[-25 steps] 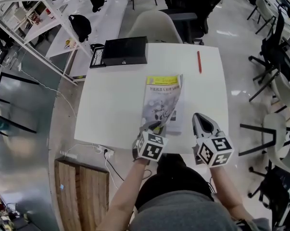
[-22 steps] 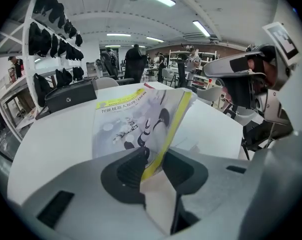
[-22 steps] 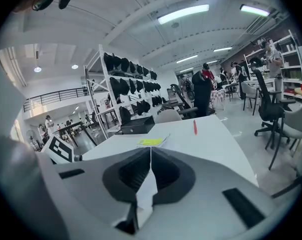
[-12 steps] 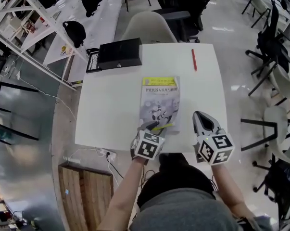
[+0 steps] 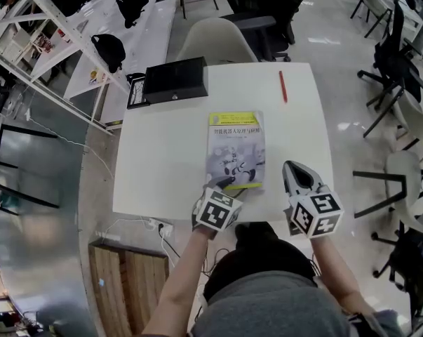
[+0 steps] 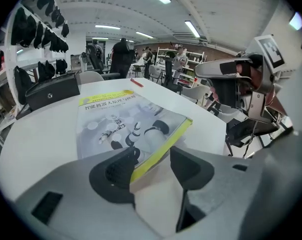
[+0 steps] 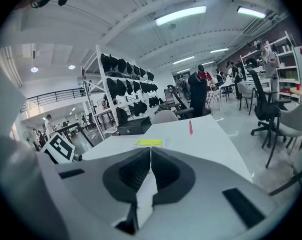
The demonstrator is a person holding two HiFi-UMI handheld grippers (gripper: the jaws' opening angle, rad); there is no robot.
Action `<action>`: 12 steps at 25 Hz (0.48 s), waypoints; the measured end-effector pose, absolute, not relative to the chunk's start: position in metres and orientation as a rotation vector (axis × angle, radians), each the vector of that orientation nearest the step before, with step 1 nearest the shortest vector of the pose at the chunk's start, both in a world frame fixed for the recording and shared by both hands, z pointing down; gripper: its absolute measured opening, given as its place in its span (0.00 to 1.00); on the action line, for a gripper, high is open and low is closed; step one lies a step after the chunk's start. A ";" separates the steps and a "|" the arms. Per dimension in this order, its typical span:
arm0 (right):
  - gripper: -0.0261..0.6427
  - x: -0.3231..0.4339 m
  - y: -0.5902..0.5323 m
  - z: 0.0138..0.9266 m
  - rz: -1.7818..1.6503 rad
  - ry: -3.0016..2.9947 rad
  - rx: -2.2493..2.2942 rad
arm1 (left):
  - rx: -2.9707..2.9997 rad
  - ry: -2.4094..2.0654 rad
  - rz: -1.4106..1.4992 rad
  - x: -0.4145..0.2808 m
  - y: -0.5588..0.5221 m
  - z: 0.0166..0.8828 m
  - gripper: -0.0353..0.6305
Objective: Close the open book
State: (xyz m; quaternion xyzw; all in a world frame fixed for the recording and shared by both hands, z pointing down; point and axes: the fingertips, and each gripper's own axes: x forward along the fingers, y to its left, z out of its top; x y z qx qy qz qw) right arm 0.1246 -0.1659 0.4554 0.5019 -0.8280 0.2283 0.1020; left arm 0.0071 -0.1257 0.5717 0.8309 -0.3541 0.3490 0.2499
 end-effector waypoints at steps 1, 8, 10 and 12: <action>0.04 0.124 -0.166 0.455 0.673 -2.445 1.483 | 2.267 -0.957 0.951 0.007 -0.125 0.572 0.38; 0.04 0.121 -0.169 0.451 0.665 -2.448 1.484 | 2.303 -0.927 0.933 0.008 -0.123 0.563 0.38; 0.04 0.120 -0.169 0.452 0.667 -2.448 1.483 | 2.321 -0.923 0.920 0.009 -0.123 0.557 0.38; 0.04 0.118 -0.169 0.451 0.663 -2.451 1.475 | 2.342 -0.930 0.894 0.009 -0.123 0.548 0.38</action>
